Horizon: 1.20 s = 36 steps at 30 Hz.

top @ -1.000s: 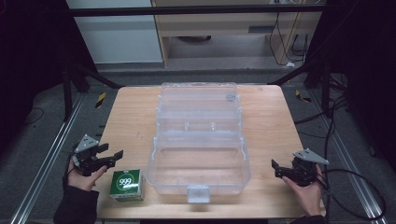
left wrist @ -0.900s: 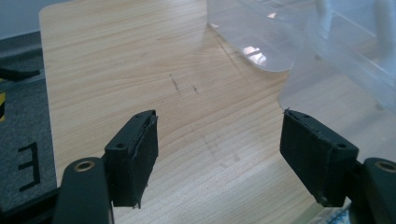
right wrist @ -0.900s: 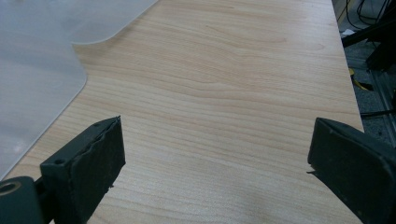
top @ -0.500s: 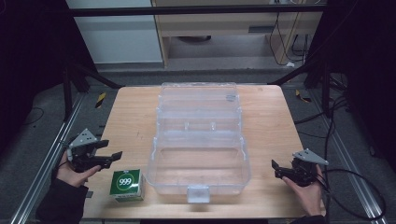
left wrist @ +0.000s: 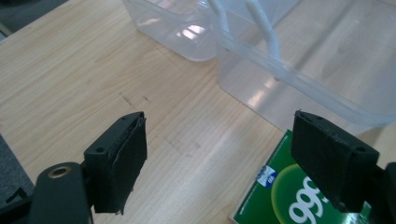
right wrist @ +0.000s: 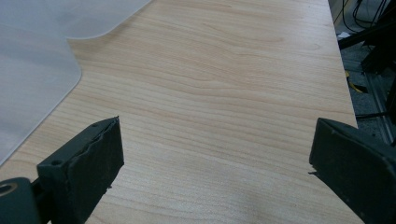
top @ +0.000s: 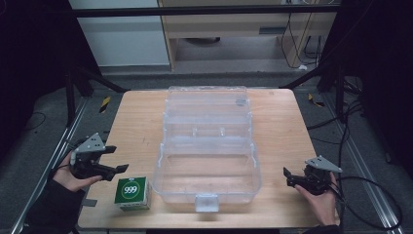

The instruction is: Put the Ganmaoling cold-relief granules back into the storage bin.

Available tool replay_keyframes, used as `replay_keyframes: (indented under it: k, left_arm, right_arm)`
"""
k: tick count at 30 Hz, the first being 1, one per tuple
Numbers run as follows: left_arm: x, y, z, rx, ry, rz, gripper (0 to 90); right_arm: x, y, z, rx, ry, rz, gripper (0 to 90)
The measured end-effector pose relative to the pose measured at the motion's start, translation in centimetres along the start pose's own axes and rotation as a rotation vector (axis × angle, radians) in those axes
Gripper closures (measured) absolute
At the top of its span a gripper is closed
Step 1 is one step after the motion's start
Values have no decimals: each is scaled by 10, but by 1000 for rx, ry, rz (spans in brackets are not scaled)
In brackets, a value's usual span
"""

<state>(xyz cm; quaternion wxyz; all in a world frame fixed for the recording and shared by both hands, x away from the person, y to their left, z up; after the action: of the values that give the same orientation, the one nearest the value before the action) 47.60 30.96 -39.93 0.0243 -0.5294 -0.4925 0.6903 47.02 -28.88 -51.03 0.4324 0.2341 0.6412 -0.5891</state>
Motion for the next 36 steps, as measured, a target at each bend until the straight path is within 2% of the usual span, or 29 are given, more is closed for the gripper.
replay_keyframes:
  k: [5,6,7,10,17,19,23,30,36]
  left_arm:
    - [-1,-1,7,46,58,-36,173]
    - [-1,-1,7,46,58,-36,170]
    - [-1,-1,10,57,91,-60,164]
    - [1,0,15,80,138,-91,155]
    - [3,2,22,118,205,-147,128]
    - [3,3,23,120,210,-149,119]
    - [6,6,26,134,252,-190,102]
    - [12,8,32,156,294,-233,76]
    - [18,12,37,175,316,-263,56]
  right_arm:
    - [1,1,0,-3,-3,-8,31]
    - [1,1,-1,-3,-3,-8,31]
    - [1,1,-1,-4,-3,-9,31]
    - [1,1,-1,-6,-5,-11,30]
    - [2,3,-1,-7,-17,-14,29]
    - [2,3,-2,-9,-16,-16,29]
    - [3,3,-2,-13,-22,-20,27]
    - [4,4,-3,-15,-28,-27,26]
    - [4,4,-3,-18,-32,-30,25]
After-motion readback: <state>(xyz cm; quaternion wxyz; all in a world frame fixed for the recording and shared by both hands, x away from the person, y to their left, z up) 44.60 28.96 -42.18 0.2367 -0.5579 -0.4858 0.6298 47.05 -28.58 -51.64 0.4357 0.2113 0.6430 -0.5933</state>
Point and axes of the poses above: each handheld gripper's, and its own axes: y roughly forward along the jaws, x roughly out of its underside, z roughly to its right, the point moved 5 cm from there along y, roughly forward along the jaws, and after that the axes turned 3 degrees about -y, right-handed, at the moved point
